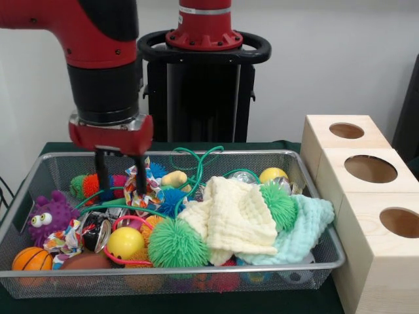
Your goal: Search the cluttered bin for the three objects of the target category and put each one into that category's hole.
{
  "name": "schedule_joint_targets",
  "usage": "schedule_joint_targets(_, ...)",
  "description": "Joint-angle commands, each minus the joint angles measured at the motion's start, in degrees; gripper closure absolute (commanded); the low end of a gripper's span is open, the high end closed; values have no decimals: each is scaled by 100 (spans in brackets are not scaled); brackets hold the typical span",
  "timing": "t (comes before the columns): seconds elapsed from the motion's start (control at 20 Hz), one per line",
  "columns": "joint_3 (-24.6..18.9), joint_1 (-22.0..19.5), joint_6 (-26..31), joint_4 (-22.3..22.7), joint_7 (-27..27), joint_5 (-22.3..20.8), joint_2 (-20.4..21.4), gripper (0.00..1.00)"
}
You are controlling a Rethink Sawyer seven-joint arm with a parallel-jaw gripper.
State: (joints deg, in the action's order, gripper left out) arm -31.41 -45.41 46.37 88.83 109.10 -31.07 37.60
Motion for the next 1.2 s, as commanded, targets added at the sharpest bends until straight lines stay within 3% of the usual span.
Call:
schedule_joint_targets(0.05,-1160,-129,559,35,-3310,-391,-373,0)
schedule_joint_targets(0.25,-1643,-519,793,455,-3606,142,-496,0)
schedule_joint_targets(0.45,-1828,-805,1236,706,-3988,315,-329,0)
schedule_joint_targets(0.85,-1954,-1102,976,1026,-4802,-297,-328,0)
schedule_joint_targets(1.2,-1793,-1025,824,1371,-4552,-652,45,0)
